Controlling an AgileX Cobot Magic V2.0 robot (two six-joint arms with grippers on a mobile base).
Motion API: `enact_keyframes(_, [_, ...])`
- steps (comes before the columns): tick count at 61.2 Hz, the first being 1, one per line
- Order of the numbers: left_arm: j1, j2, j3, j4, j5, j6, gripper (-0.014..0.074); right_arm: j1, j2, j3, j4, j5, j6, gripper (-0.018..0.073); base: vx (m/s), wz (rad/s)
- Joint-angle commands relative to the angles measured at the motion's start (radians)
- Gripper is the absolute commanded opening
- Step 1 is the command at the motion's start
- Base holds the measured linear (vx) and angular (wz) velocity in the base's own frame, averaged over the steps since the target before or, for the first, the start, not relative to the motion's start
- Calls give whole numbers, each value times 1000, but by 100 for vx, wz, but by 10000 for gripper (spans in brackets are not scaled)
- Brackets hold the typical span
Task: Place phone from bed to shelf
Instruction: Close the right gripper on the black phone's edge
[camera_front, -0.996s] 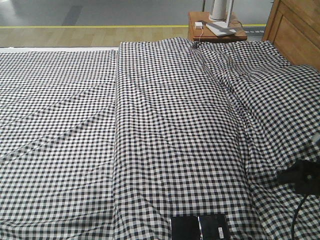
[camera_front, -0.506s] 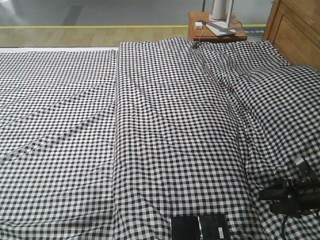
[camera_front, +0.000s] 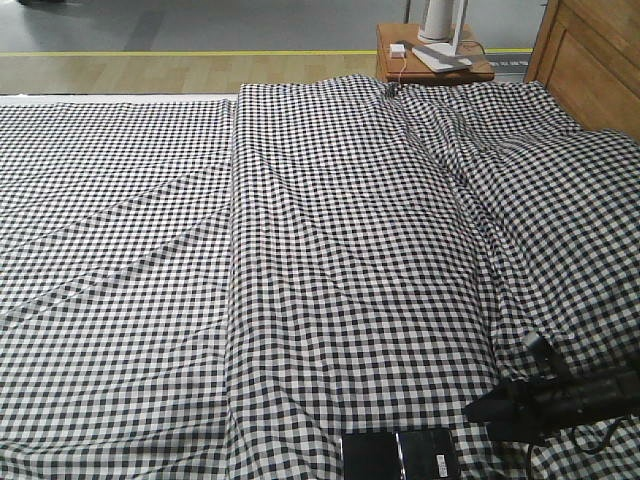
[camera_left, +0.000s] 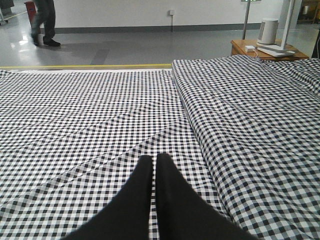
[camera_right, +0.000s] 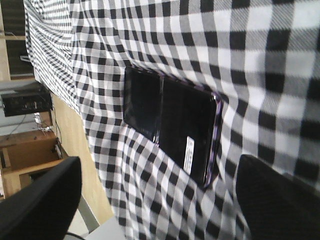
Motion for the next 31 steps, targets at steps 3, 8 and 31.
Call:
enact_keyframes(3, [-5,-5,3,-9,-65,-4,1,22,-21,-44,19,66,29,589,0,0])
enact_keyframes(8, [-5,-5,3,-9,-65,-4,1,31,-1,-60,19,70,40,589,0,0])
enact_keyframes(31, [-5,-5,3,-9,-65,-4,1,87,64,-67,43,66,31,589,0,0])
